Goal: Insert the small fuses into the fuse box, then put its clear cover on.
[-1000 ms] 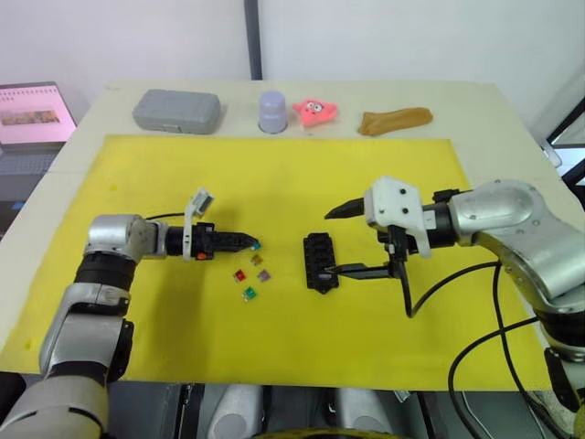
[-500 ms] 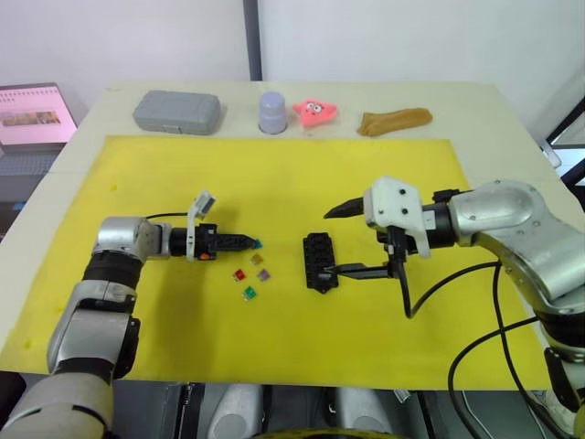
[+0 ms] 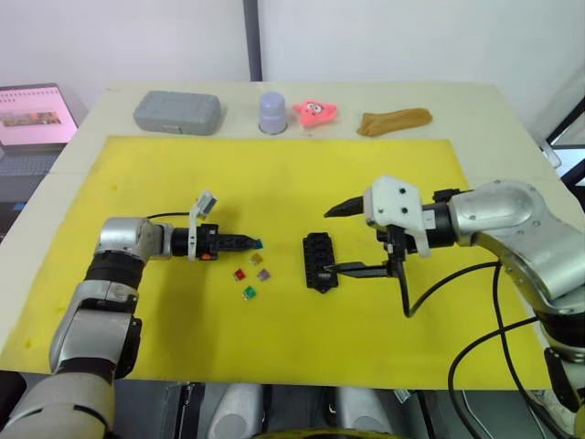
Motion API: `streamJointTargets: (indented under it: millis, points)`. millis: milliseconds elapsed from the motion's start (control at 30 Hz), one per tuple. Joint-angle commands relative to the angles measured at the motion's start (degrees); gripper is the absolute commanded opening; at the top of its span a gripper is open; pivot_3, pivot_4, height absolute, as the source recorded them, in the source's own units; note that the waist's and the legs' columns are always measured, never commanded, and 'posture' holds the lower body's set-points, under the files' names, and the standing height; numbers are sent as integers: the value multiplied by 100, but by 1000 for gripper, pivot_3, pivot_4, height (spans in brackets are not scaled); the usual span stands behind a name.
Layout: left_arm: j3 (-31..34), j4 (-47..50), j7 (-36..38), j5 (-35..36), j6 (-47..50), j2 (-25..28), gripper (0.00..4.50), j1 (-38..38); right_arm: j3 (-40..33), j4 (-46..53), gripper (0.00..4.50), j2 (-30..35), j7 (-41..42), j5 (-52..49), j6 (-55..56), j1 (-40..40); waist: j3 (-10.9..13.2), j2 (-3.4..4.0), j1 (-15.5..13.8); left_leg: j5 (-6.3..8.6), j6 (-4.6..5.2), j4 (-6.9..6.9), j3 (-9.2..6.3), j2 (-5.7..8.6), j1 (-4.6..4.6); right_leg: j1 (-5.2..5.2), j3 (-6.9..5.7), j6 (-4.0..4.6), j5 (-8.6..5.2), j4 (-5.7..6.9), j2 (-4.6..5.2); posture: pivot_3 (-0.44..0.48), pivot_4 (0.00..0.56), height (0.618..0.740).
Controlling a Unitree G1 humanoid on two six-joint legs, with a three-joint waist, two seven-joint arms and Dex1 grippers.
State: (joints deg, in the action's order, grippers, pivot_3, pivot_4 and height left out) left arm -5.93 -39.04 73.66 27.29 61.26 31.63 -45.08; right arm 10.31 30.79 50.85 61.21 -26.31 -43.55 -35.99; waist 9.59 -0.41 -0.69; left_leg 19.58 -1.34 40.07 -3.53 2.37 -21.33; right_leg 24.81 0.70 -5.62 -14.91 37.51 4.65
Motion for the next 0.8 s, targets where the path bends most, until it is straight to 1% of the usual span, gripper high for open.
streamJointTargets:
  millis: [33,167,433,533,667,800]
  points:
    - [-65,-150,-105,-218,-110,35,227,98,-154,163,4500,21,-20,-70,28,-87,0,0,0,0,0,0,0,0,0,0,0,0,0,0,0,0,150,740]
    - [45,93,17,-87,-51,189,227,164,-148,157,4500,20,-27,-62,39,-77,0,0,32,0,0,0,0,-2,0,0,0,-1,0,0,-2,0,150,740]
    - [740,977,31,499,301,523,227,381,-151,163,4500,21,-37,-59,45,-45,4,-6,137,0,-1,-3,-3,-13,-9,13,0,-1,0,1,-10,0,150,740]
    - [1029,1409,-88,730,447,609,227,528,-168,171,4500,20,-37,-85,31,-24,4,-6,144,0,-1,-7,-2,-14,-16,25,1,-1,1,1,-9,0,150,740]
    - [1512,2373,-456,1258,854,554,227,673,-217,158,4500,15,-80,-230,-197,-10,5,-8,132,0,-2,-7,-1,-14,-21,29,4,-1,1,1,0,0,150,740]
    - [1391,2384,-713,1127,685,535,227,832,-163,118,4500,13,-73,-216,-135,-52,5,-8,132,0,-2,-6,0,-11,-20,27,4,-1,1,0,0,0,150,740]
